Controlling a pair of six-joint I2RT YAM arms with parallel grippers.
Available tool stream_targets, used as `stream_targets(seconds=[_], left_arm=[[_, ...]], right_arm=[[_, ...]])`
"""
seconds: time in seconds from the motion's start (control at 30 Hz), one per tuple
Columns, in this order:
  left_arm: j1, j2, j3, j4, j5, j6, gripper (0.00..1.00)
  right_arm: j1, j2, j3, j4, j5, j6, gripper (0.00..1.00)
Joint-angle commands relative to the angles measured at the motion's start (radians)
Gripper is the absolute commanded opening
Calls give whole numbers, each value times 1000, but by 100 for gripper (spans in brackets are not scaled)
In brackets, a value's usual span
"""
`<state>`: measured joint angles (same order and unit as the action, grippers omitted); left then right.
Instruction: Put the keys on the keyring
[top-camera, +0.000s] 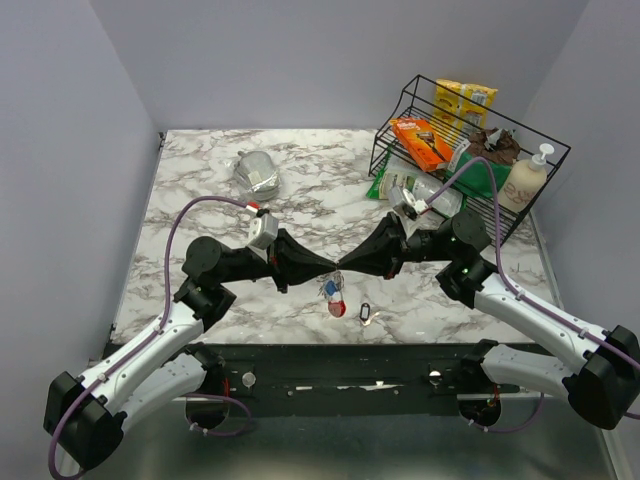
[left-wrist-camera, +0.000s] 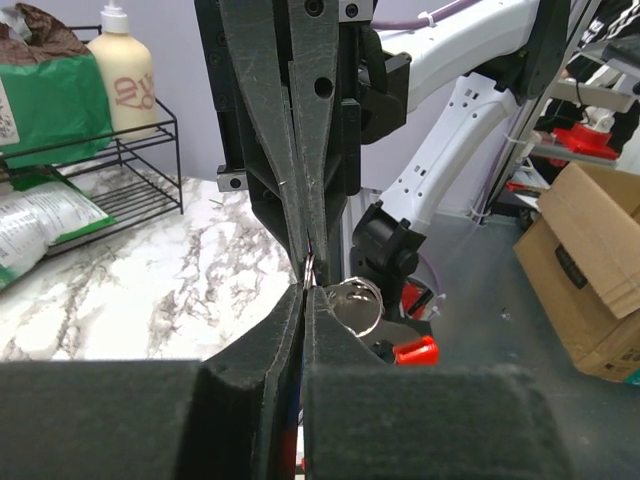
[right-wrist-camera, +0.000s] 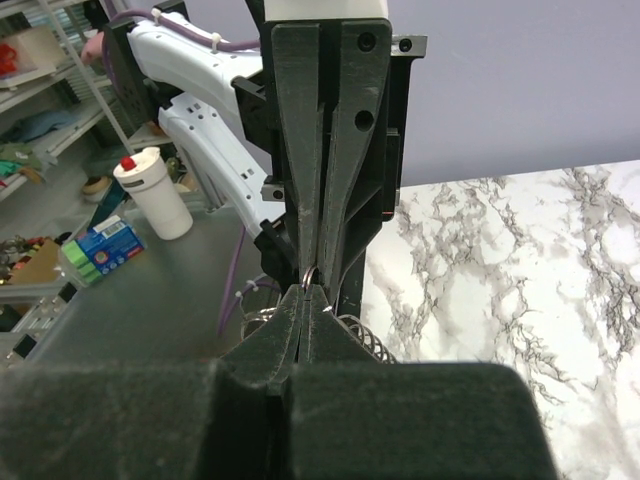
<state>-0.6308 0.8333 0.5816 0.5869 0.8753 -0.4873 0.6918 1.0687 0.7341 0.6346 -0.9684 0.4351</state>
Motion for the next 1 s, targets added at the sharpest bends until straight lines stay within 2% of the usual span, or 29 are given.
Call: stream_targets(seconds=[0.0, 0.23, 0.27, 0.37, 0.5, 0.63, 0.97], left_arm=[[-10, 7, 21, 5, -13, 9, 0], [-20, 4, 30, -62, -51, 49, 0], [-21, 6, 34, -76, -56, 53, 3], [-21, 15, 35, -94, -68, 56, 30], [-23, 23, 29, -101, -82, 62, 34], [-21, 24, 24, -95, -87, 70, 32], [-23, 21, 7, -4, -79, 41, 0]], right_arm=[[0, 0, -6, 30, -6, -1, 1], [2, -3, -6, 37, 0, 2, 1], [2, -6, -6, 40, 2, 2, 1], [2, -10, -5, 50, 2, 5, 1], [2, -12, 1, 47, 2, 5, 1], [2, -13, -6, 57, 7, 7, 1], [2, -4, -19, 68, 8, 5, 1]])
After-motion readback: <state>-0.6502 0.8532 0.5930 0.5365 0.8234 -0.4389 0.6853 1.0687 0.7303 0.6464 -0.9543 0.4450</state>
